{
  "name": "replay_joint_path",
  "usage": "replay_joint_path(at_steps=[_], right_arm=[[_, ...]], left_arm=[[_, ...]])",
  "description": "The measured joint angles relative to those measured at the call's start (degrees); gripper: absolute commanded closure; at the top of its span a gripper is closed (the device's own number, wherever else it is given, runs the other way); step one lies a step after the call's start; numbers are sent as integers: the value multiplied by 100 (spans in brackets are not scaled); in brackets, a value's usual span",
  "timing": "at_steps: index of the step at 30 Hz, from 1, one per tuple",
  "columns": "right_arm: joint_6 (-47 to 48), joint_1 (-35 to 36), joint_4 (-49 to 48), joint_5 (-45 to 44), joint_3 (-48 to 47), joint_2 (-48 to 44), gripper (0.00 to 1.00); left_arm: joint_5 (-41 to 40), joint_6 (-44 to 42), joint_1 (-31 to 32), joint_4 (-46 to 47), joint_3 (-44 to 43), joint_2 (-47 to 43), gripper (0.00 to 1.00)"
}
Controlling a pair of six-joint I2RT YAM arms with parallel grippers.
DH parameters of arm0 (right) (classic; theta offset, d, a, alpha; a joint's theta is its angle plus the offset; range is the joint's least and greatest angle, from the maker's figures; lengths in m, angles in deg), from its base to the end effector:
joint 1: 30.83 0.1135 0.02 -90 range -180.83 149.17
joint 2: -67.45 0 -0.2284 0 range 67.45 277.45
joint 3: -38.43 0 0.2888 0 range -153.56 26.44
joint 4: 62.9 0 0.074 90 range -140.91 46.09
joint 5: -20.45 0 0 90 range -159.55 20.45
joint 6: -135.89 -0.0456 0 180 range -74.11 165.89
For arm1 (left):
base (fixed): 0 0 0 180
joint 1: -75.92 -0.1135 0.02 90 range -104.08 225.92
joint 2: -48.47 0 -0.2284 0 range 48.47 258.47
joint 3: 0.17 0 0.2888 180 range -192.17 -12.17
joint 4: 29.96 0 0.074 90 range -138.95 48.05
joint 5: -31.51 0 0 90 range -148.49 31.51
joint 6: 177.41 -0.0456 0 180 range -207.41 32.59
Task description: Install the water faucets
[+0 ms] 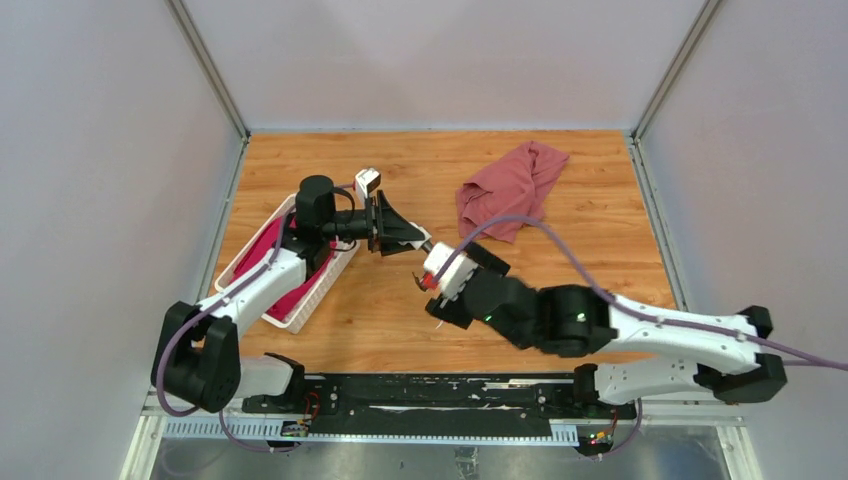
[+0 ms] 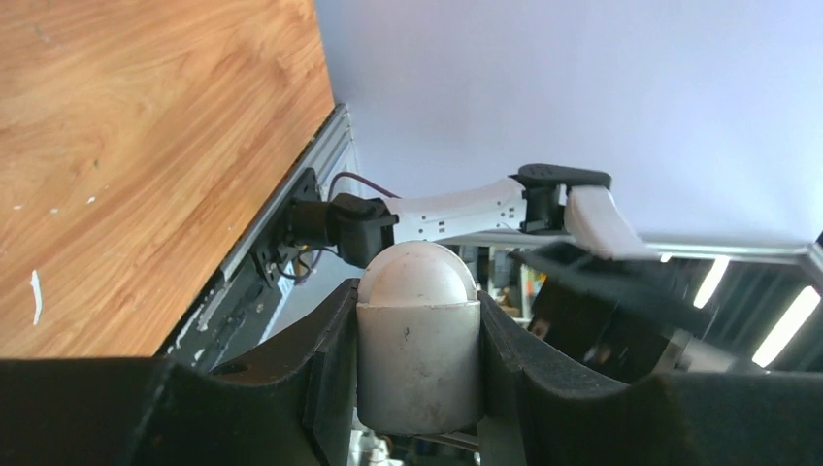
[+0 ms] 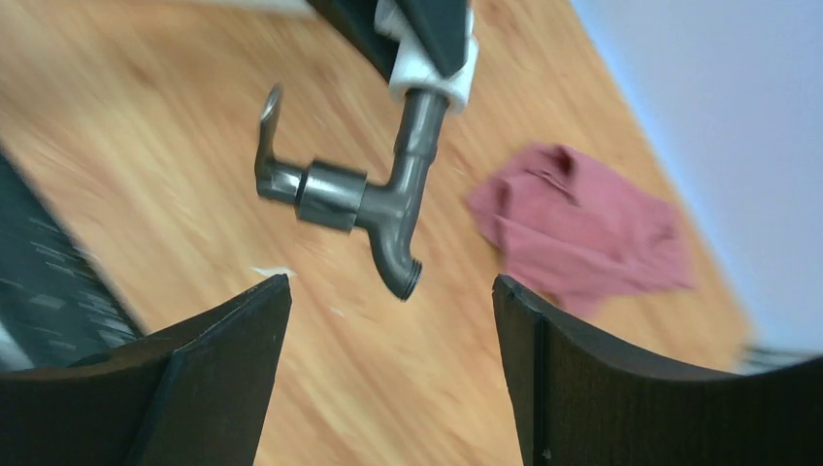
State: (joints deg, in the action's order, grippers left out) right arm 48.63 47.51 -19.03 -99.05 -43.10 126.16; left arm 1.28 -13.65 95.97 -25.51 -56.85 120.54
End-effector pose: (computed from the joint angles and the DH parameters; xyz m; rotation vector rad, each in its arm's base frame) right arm 0.0773 0.2635 0.3799 -0.9627 1.6480 0.3997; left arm 0.2902 -0.1479 0.2358 -0.0567 2.1917 -1.9715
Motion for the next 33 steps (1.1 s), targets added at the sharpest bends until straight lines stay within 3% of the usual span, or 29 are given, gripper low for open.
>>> replay_joint_path(at_steps=[6, 13, 15, 19, 22, 29, 33], right_arm=[[1915, 1034, -297, -2151, 962, 656, 18], [3995, 1158, -2441, -2905, 2072, 925, 26], [4358, 1117, -2988, -2905, 2223, 1078, 35], [4815, 960, -3818, -3025, 2328, 1305, 81], [4771, 848, -4262, -3073, 2332, 1270, 100], [3209, 540, -3790, -2350, 2330, 634, 100], [1794, 20, -3364, -1305, 2332, -13, 100]], left_arm=[[-76, 249, -4, -31, -46, 356, 100], [-87, 323, -4, -4, -131, 341, 100], [-87, 332, -4, -4, -131, 334, 100], [-157, 247, -13, -57, -129, 330, 100], [-238, 162, -31, -120, -127, 328, 100], [-249, 118, -79, -85, -127, 179, 100], [-157, 101, -74, -33, -127, -50, 100]])
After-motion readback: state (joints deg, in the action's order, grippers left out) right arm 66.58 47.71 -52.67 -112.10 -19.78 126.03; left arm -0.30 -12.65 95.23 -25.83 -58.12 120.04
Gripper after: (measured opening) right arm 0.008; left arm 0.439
